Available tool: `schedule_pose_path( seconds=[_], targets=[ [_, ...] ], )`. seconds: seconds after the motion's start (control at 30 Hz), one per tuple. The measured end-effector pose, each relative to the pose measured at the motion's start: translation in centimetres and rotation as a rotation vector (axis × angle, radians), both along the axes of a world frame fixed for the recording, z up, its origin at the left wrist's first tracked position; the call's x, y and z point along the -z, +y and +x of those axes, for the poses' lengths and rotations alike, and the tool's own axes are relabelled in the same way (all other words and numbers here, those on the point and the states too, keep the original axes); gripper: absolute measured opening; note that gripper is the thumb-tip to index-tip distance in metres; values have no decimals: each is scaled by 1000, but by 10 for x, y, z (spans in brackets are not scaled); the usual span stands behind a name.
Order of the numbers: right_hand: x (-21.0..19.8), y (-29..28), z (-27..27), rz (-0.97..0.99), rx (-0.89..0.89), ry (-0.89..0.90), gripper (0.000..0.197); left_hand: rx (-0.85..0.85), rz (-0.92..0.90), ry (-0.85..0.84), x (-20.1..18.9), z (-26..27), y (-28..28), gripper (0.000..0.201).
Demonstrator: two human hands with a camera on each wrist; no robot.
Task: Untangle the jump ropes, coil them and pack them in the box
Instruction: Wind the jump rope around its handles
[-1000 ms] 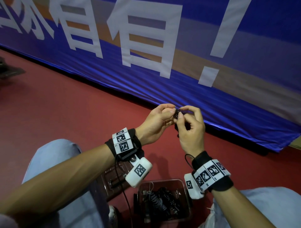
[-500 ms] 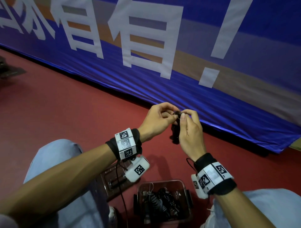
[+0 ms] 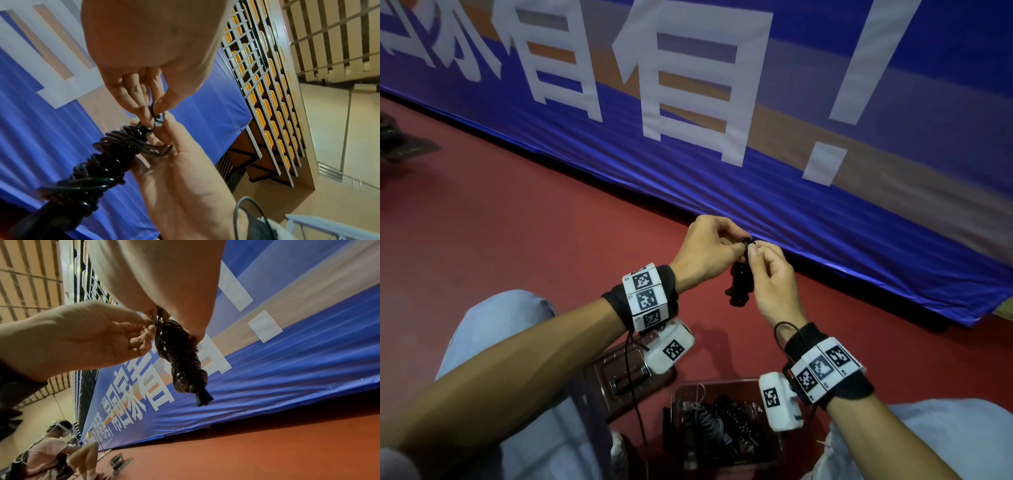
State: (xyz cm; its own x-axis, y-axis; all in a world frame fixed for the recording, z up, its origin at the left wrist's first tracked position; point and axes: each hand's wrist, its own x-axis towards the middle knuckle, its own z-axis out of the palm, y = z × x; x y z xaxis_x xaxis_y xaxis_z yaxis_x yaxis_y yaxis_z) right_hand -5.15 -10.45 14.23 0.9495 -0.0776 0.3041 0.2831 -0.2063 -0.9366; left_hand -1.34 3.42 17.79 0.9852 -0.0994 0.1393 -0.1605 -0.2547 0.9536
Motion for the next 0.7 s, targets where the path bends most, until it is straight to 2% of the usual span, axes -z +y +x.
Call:
schedule_pose_path(
  seconds=[0.17, 0.23, 0.33, 0.43, 0.53, 0.63, 0.7],
  targets=[
    [-2, 5, -5, -50, 2, -9, 33, -65, -94, 61, 0, -4, -2, 11],
    [-3, 6, -6, -45, 13, -3, 33, -80, -78, 45, 0, -5, -3, 12],
    [-8, 5, -6, -27, 12, -9, 33, -84, 25, -44, -2, -9, -3, 10],
    [-8, 2, -1, -78, 16, -27, 31, -96, 132, -220, -4, -16, -4, 9],
    [4, -5, 9, -117, 33, -25, 32, -86, 164, -333, -1, -21, -6, 11],
    [11, -8, 14, -93, 39, -12, 34, -65, 178, -376, -1, -24, -9, 12],
    [11, -7, 13, -45, 33, 4, 31, -33, 144, -343, 1, -21, -9, 15]
  ],
)
